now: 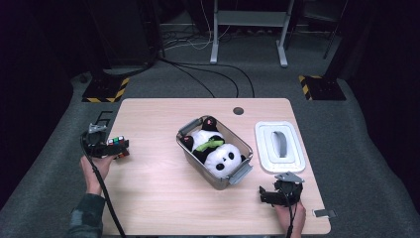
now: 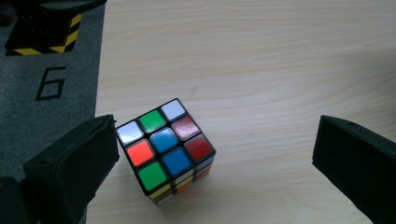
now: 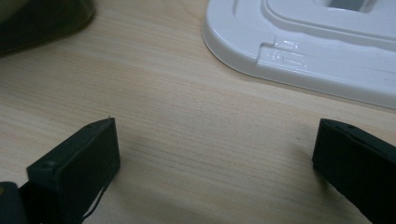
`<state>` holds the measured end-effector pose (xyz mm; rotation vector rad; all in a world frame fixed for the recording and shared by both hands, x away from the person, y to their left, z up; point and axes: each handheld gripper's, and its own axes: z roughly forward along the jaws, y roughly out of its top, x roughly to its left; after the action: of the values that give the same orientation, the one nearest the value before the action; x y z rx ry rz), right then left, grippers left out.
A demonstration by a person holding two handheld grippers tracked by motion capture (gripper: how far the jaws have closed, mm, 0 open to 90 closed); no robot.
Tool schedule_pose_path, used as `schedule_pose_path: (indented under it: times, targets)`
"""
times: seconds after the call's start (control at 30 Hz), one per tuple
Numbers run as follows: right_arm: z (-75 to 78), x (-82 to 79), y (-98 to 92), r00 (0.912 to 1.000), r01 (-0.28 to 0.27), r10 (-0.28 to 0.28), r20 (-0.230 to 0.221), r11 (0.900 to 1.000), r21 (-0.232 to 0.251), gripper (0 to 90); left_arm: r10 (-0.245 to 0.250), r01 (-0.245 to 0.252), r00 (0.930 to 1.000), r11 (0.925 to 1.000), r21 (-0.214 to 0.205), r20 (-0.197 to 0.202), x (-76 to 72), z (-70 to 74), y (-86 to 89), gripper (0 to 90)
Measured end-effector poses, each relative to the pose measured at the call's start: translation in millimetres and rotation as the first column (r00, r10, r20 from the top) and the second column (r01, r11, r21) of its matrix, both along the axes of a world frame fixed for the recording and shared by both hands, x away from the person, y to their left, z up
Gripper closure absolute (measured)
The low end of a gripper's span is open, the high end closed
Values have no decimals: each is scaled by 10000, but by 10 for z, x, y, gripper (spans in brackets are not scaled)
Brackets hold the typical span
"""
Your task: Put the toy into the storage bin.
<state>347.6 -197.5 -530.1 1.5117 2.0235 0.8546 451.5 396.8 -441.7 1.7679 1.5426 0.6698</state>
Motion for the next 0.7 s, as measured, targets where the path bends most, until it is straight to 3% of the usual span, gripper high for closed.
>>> schedule_pose_path:
  times: [0.27,0.7]
  targets:
    - [0,0,0,10000,0,0,-3,10000,2,0,570,-563,9980,9981,258,-283,138,-173,22,0]
    - [0,0,0,10000,4,-4,0,10000,1,0,636,-647,9953,9978,-122,-731,233,-426,32,34]
